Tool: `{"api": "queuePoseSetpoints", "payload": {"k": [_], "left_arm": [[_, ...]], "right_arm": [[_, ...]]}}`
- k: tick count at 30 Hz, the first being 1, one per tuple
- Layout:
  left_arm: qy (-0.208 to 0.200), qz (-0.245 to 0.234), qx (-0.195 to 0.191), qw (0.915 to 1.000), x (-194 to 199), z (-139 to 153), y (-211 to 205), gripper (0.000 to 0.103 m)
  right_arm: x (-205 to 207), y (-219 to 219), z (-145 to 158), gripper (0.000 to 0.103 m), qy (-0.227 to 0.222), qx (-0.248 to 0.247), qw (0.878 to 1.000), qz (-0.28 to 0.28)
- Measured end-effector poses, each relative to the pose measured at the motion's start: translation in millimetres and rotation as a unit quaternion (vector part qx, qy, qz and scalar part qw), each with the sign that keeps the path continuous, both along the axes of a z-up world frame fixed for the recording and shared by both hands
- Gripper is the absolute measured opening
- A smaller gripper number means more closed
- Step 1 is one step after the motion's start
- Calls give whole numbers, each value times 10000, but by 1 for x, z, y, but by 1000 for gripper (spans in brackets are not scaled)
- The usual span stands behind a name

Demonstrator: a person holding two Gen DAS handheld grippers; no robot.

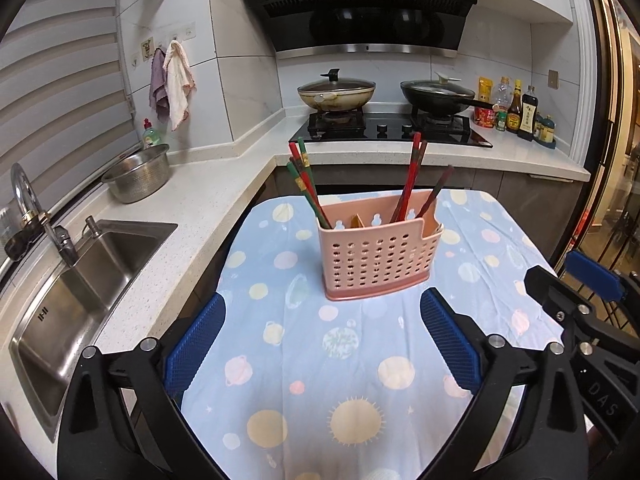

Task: Organize utensils

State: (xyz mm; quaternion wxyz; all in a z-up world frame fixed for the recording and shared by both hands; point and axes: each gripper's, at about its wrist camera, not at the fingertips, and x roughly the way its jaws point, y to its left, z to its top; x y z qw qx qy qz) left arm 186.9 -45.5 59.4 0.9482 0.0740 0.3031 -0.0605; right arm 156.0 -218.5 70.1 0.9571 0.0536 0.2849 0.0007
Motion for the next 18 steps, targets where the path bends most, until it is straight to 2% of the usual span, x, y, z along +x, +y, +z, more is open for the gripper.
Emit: {"api": "queuePoseSetpoints", "payload": {"k": [4,8,12,14,18], "left_arm": [[54,56,46,10000,-8,-8,2,96],[96,88,91,9999,-14,-14,3,96],[146,108,103,9998,-19,-20,6,96],[168,136,99,9997,-21,-22,8,96],[233,234,120,9994,-25,-29,13,96]], "right_arm": [[-10,-4,-5,68,27,-56,10000,-39],[-16,-9,-9,84,54,39,10000,-44],[-24,-11,-13,86,-41,-47,9998,-168],[-28,-14,-15,96,-77,-21,9998,-191],[-33,-17,-20,96,-52,-79,9996,-270]]}}
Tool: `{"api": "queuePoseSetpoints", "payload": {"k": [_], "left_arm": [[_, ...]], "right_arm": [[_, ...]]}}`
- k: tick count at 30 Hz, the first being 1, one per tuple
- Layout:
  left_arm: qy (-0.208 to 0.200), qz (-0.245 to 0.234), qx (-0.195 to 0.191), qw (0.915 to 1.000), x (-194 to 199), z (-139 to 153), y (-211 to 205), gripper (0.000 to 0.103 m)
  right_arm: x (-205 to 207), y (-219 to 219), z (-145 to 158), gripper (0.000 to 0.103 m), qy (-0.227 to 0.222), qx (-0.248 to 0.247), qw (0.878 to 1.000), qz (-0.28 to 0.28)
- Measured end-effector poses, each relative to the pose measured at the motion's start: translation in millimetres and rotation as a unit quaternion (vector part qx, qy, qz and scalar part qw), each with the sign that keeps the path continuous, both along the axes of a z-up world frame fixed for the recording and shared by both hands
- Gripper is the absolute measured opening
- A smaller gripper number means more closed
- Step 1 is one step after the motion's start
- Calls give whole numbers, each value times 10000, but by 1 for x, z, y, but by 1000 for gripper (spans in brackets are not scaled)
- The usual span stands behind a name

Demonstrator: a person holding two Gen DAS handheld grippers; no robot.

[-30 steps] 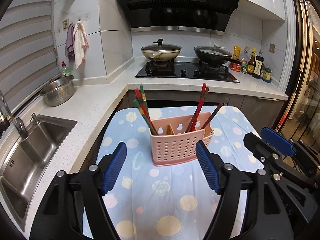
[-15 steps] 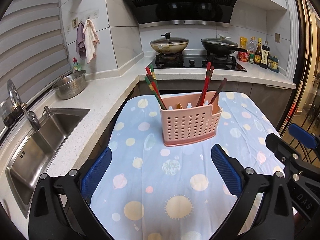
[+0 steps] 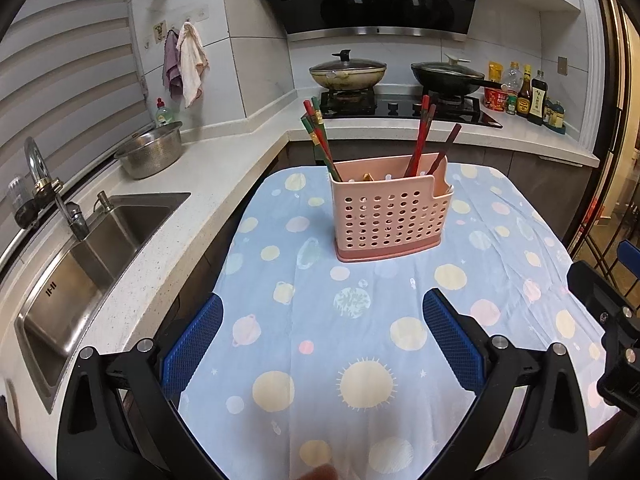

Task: Organize utensils

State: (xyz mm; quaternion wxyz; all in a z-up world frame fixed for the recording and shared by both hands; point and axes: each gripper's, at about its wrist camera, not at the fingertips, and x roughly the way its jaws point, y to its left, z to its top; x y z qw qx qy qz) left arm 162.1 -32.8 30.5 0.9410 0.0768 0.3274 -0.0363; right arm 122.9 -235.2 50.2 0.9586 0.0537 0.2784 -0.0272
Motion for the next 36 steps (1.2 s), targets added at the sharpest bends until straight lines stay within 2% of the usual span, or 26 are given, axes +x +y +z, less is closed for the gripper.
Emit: {"api": "queuePoseSetpoints", "payload": {"k": [16,36], "left_arm": [[160,196,126,9996,-15,-20,9,96],[282,407,150,9987,-27,-35,18,96]], "right_arm": [[-17,-4,-25,96,285,-35,9996,-63],[-29,-5,-38,96,455,-36,9988,-150]]}}
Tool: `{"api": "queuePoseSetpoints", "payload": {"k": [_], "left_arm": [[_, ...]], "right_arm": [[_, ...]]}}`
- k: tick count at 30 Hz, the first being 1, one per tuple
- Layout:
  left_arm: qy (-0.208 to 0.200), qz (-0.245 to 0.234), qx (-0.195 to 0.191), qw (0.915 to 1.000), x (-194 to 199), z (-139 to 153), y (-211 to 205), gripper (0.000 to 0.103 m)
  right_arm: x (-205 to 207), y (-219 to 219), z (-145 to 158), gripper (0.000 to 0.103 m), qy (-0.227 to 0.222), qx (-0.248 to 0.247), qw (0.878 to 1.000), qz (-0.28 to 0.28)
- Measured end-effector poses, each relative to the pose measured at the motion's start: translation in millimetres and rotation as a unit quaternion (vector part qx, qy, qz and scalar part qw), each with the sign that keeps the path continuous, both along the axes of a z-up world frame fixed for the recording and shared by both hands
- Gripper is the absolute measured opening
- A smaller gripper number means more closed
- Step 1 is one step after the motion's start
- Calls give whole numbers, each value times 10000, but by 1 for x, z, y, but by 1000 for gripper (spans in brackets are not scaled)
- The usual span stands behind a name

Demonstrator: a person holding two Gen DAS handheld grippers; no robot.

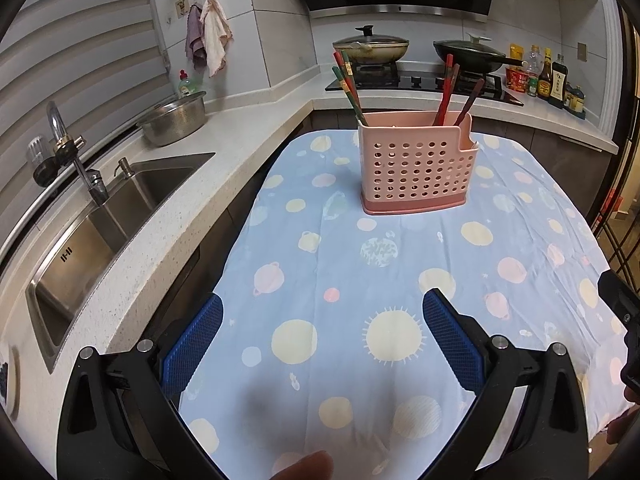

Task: Organize utensils

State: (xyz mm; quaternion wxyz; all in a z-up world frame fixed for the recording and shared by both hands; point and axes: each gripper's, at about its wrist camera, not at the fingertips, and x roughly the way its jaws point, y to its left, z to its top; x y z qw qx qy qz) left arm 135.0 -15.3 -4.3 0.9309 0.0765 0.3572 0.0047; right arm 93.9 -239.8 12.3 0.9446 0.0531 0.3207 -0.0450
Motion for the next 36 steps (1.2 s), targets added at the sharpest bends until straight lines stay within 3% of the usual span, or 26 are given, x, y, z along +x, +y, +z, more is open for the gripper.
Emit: {"api": "queuePoseSetpoints", "payload": {"k": [36], "left_arm": [[77,80,1,9999,5,-8,6,96]], "right_arm": [[2,-2,-7,96,102,-108,9999,-53]]}}
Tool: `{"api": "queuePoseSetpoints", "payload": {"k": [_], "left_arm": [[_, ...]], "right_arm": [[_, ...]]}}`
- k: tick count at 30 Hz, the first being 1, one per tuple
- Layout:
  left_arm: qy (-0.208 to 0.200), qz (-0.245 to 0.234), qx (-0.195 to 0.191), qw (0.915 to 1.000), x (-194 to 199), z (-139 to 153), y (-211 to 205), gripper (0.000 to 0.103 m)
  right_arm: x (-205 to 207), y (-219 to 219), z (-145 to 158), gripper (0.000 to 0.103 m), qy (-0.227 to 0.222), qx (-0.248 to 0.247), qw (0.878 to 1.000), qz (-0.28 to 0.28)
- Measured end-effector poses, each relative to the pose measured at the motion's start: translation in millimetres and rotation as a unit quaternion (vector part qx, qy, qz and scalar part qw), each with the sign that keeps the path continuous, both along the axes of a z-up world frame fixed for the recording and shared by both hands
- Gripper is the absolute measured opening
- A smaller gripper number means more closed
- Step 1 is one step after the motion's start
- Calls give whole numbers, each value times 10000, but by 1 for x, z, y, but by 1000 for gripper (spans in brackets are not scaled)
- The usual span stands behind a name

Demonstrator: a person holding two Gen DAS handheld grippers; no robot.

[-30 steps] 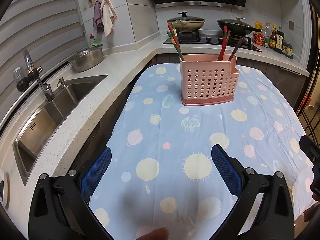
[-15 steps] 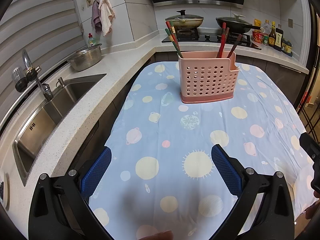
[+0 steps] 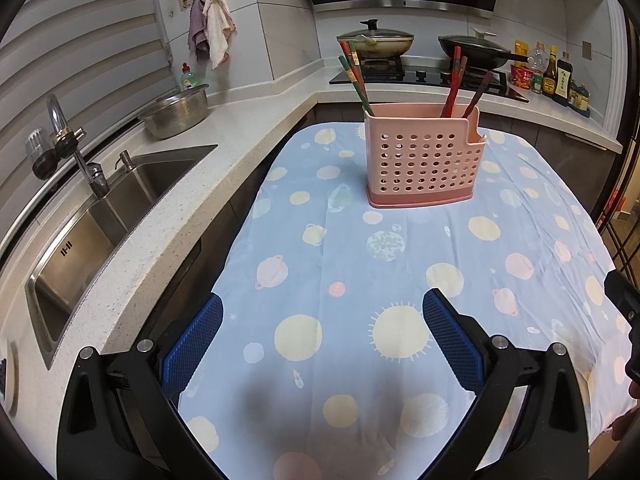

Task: Organize utensils

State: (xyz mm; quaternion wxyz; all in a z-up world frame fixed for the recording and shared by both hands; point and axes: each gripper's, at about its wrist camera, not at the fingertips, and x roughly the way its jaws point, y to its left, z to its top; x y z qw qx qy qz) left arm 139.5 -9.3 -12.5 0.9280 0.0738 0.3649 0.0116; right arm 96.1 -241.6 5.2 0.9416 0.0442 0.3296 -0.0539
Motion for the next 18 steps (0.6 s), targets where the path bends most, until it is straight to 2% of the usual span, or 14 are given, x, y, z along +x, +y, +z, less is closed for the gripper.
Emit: {"api": "queuePoseSetpoints", "payload": {"k": [18], "left_arm": [[-14,53,28,10000,1,-2,4,96]], "right_arm": [[1,-5,-4,96,31,25,10000,-58]]}}
